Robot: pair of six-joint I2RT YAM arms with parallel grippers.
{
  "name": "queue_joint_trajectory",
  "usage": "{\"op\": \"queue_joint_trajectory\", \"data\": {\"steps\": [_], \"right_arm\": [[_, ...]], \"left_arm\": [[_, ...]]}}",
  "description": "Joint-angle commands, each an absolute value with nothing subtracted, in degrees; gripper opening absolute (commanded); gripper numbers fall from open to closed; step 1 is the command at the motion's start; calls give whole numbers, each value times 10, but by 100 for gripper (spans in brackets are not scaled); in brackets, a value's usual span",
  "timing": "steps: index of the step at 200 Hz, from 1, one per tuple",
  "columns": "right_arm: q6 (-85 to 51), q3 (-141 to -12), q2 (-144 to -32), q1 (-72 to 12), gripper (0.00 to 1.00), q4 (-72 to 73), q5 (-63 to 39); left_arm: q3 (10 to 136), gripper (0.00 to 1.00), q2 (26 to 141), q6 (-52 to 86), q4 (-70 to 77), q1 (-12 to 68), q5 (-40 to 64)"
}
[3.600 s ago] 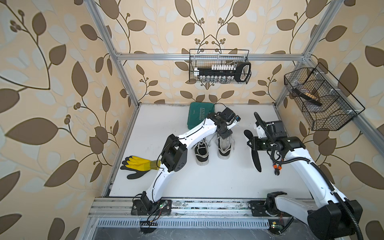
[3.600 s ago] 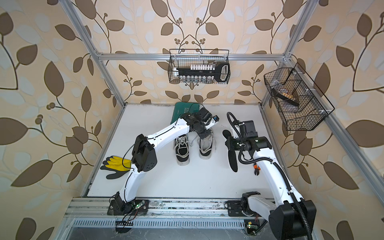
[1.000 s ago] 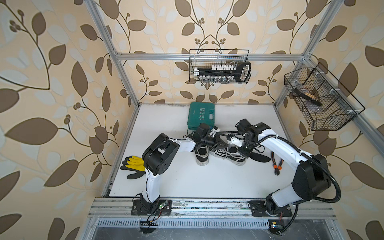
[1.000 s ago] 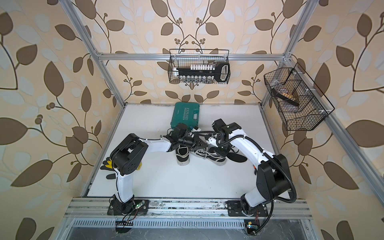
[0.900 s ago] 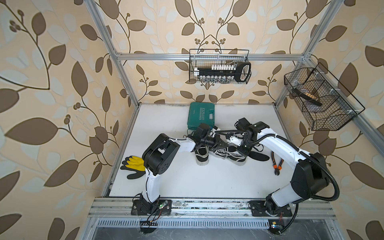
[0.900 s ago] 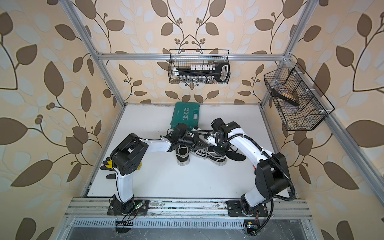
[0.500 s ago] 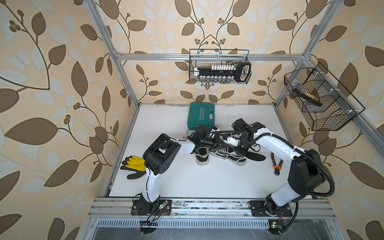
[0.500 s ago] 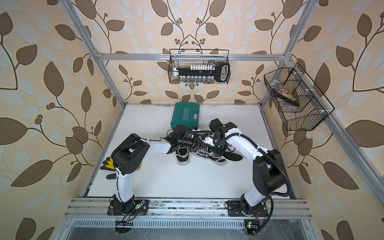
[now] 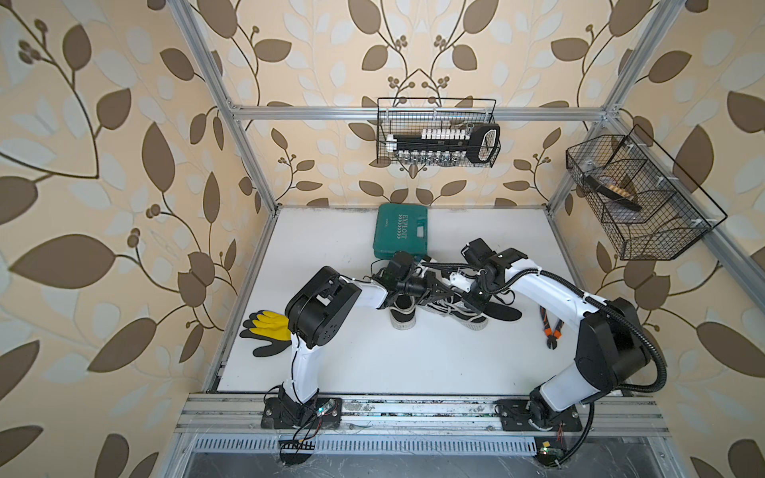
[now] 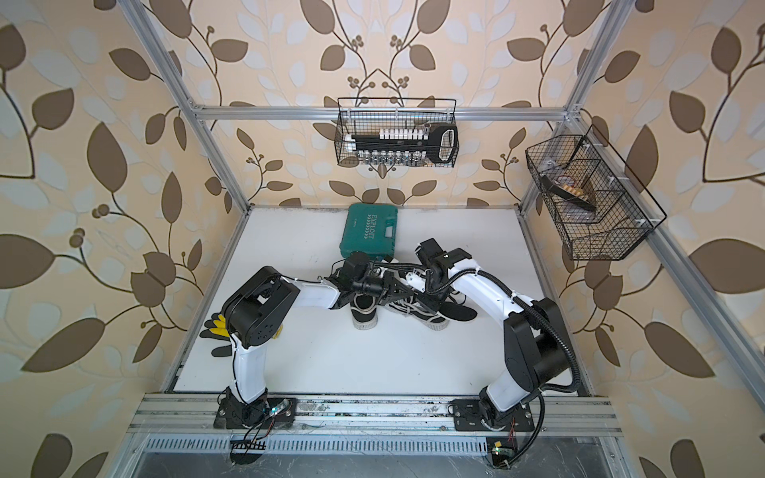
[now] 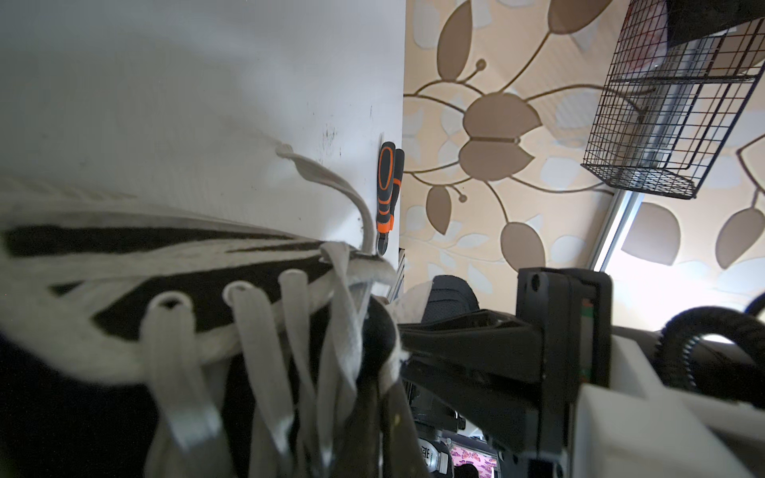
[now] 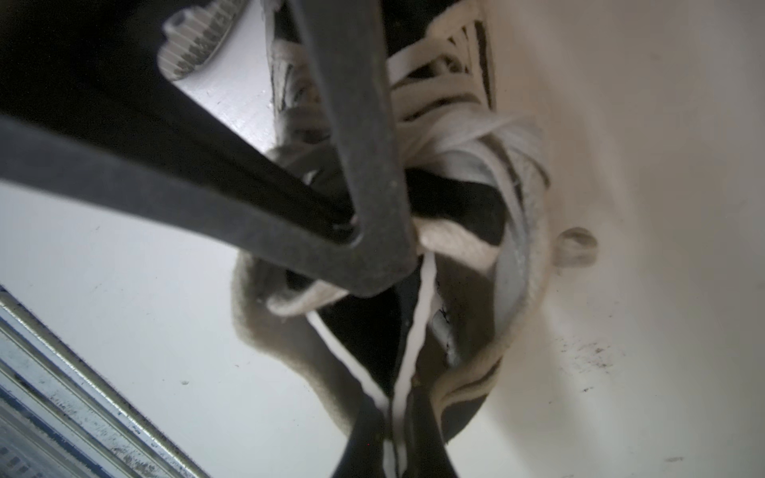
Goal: Insert the insole into the shoe
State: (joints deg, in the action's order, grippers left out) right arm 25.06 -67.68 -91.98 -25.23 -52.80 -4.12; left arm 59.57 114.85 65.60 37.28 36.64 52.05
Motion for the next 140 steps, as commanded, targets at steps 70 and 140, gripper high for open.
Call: {"op": "queue_joint_trajectory", "data": {"steps": [70, 140], "right_arm": [[210, -714, -953, -252, 10, -533, -96], [176, -750, -991, -245, 11, -520, -81]], "left_arm": [[577, 0, 1157, 704, 466, 374, 529], [570, 0, 1139, 680, 430, 376, 527]]}}
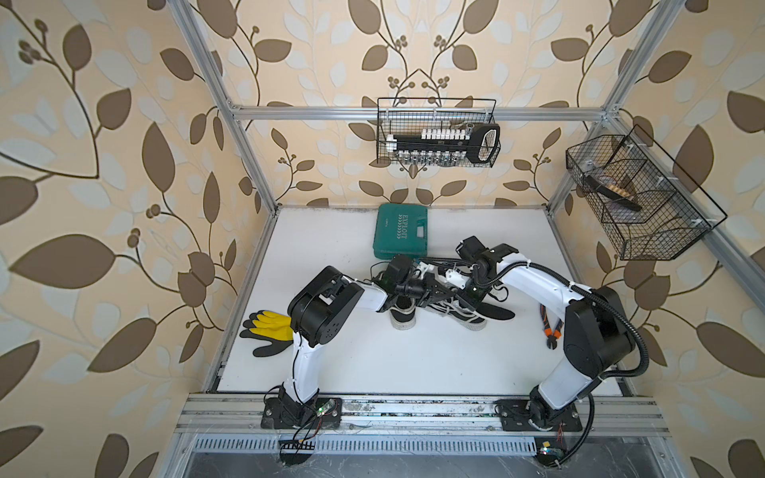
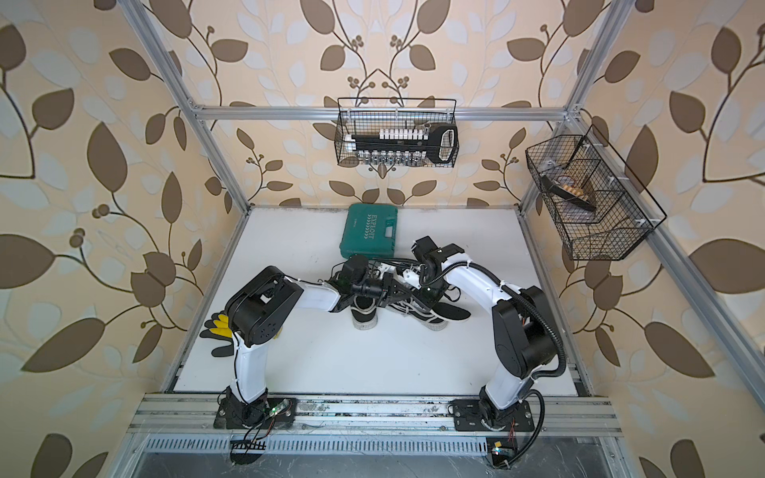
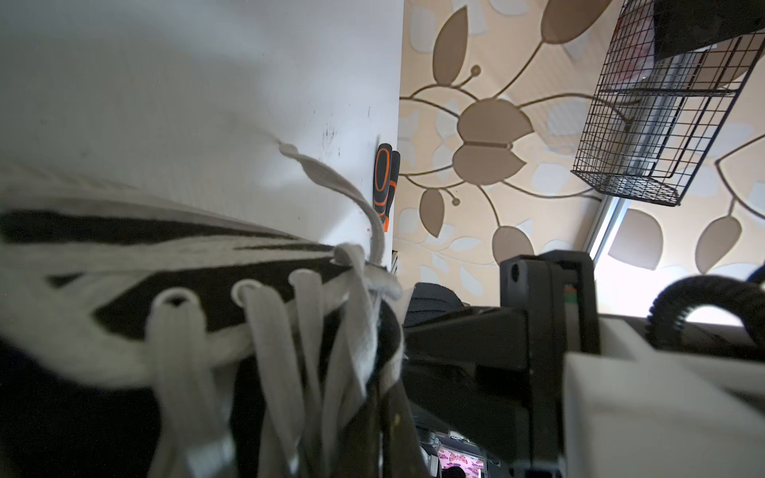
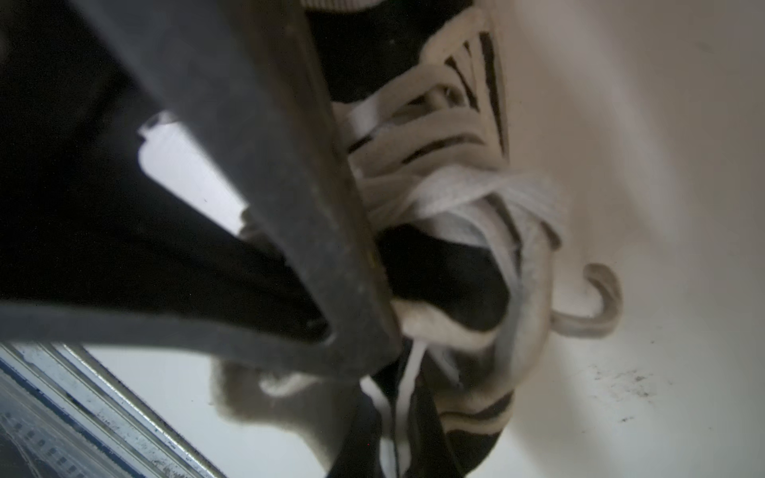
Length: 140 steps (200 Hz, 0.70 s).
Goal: Insert the insole into the shoe
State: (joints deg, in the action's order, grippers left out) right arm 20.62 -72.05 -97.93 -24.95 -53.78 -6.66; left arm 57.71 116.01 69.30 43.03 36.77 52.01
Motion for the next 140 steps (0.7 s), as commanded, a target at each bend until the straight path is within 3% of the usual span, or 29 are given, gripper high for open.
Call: {"op": "queue_joint_trajectory", "data": {"steps": [1, 67, 140], "right_arm": [[174, -750, -990, -245, 11, -520, -81], [135, -735, -960, -254, 11, -510, -121], [133, -689, -961, -251, 11, -426, -81]], "left_arm": [[570, 0, 1139, 681, 431, 376, 527], [580, 0, 1147, 690, 443, 376, 527], [577, 0, 1154, 694, 451, 379, 523]]}}
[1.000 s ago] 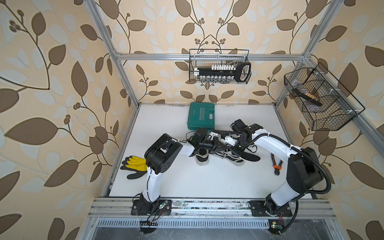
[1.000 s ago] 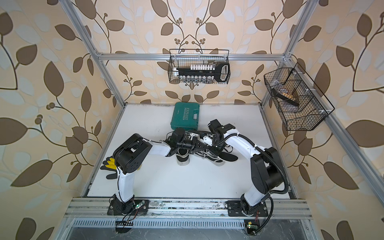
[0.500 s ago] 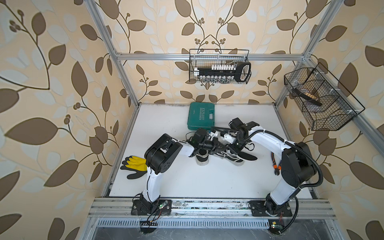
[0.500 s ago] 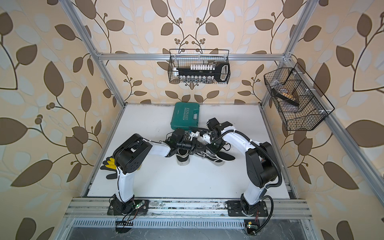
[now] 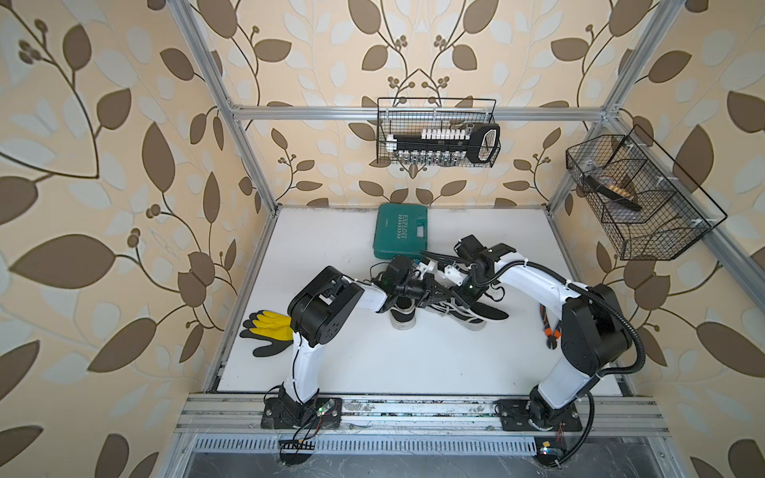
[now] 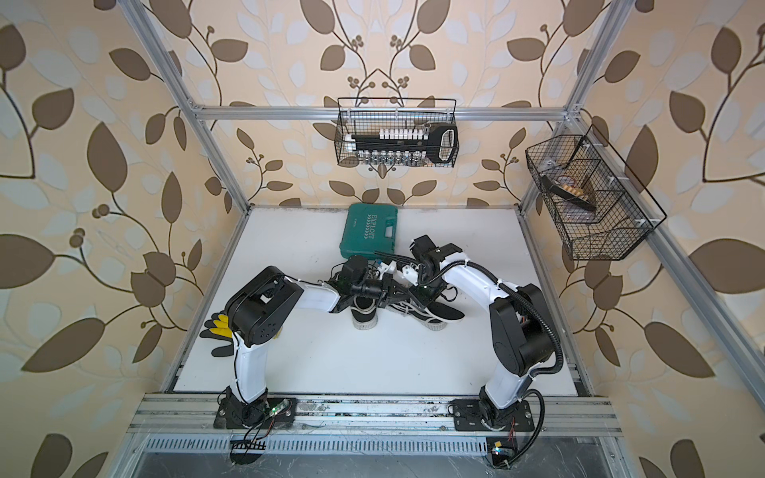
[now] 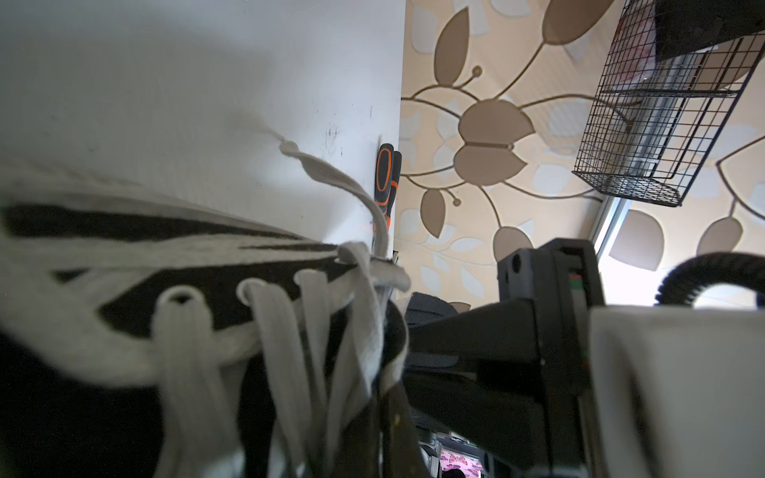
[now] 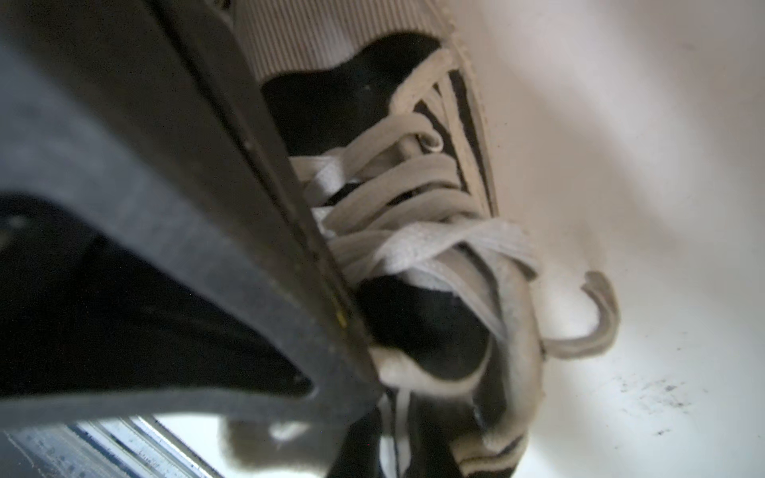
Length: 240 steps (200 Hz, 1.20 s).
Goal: Insert the insole into the shoe
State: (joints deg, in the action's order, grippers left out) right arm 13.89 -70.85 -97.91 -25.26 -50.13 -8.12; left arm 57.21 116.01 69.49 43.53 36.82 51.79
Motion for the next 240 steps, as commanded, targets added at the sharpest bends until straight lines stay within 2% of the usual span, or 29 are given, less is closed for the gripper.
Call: {"op": "queue_joint_trajectory", "data": {"steps": [1, 55, 98, 144, 169, 206, 240], "right_arm": [[133, -689, -960, -251, 11, -424, -81], [149, -668, -947, -251, 5, -362, -79], [163, -653, -920, -252, 14, -357, -91], [157, -660, -900, -257, 44, -410, -54], [156, -662, -888, -256, 69, -439, -41], [142, -662, -864, -256, 86, -472, -31], [145, -667, -860, -254, 93, -518, -4]], "left_arm": [[577, 0, 1155, 693, 451, 380, 523], [587, 0, 1154, 683, 431, 379, 524], [592, 0, 1159, 682, 429, 380, 522], [598, 0, 1155, 666, 403, 380, 516], [600, 0, 1150, 659, 393, 380, 512], [603, 0, 1147, 659, 390, 380, 512], [606, 0, 1145, 657, 385, 380, 512]]}}
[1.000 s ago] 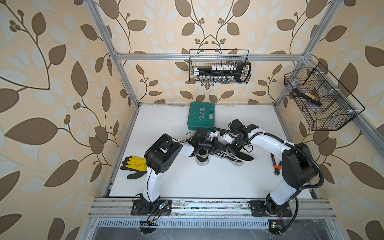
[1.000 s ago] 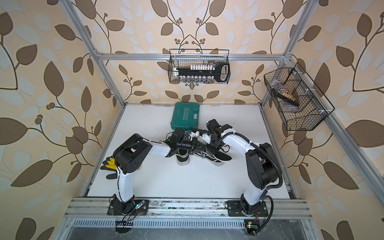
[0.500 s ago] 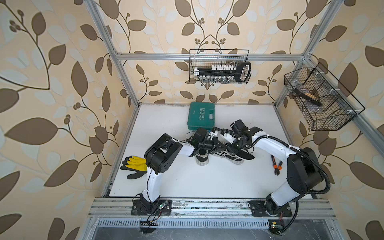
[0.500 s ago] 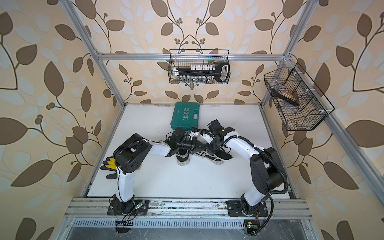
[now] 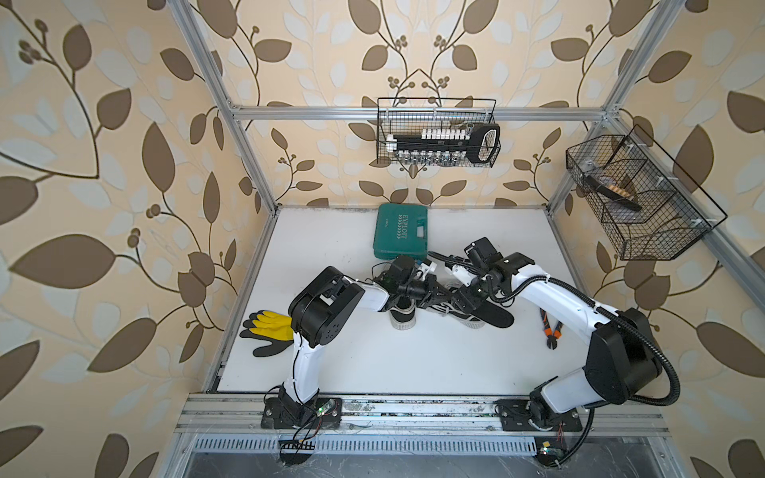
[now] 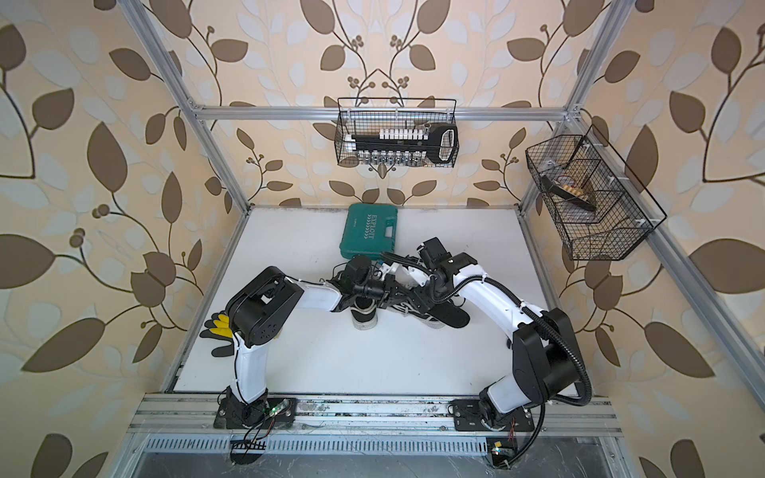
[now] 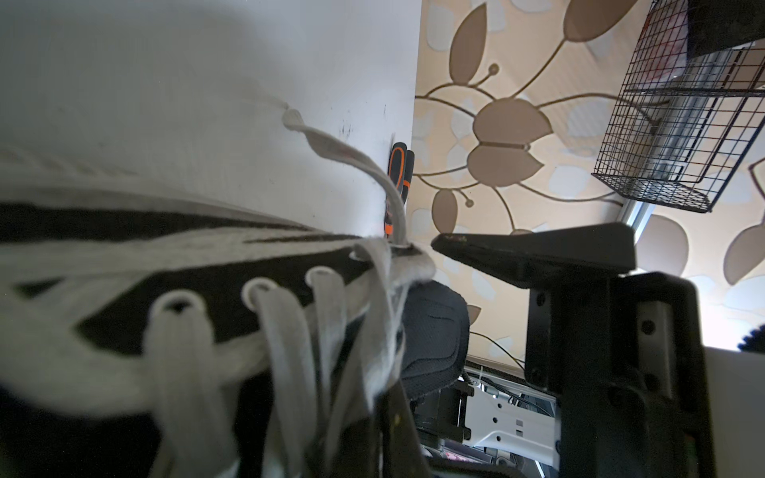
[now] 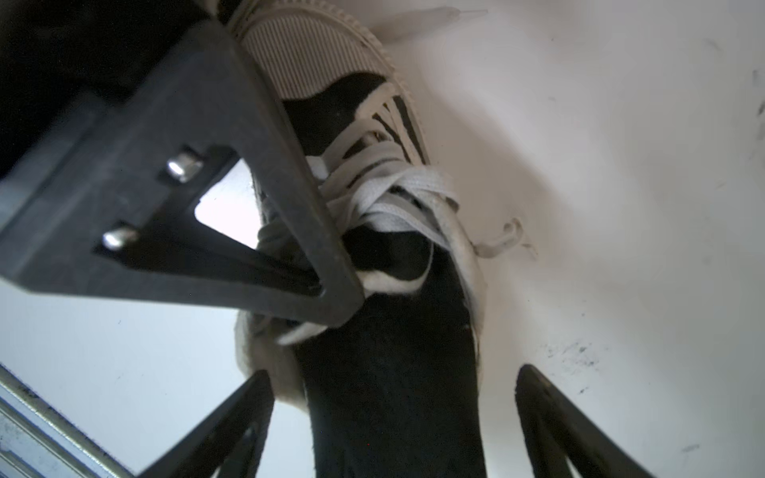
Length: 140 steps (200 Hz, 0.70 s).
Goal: Insert the insole into the shoe
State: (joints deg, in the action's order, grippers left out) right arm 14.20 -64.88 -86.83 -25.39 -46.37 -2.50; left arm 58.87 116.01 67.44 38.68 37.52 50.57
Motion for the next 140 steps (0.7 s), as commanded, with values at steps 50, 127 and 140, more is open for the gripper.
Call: {"op": "queue_joint_trajectory", "data": {"steps": [50, 127, 140], "right_arm": [[184, -641, -857, -254, 90, -562, 44], [208, -653, -862, -253, 81, -600, 46], [208, -656, -865, -254, 74, -600, 50]], "left_arm": [[608, 0, 1140, 657, 384, 381, 514], [612, 0, 1136, 658, 382, 380, 513], [611, 0, 1135, 658, 381, 380, 513]]}}
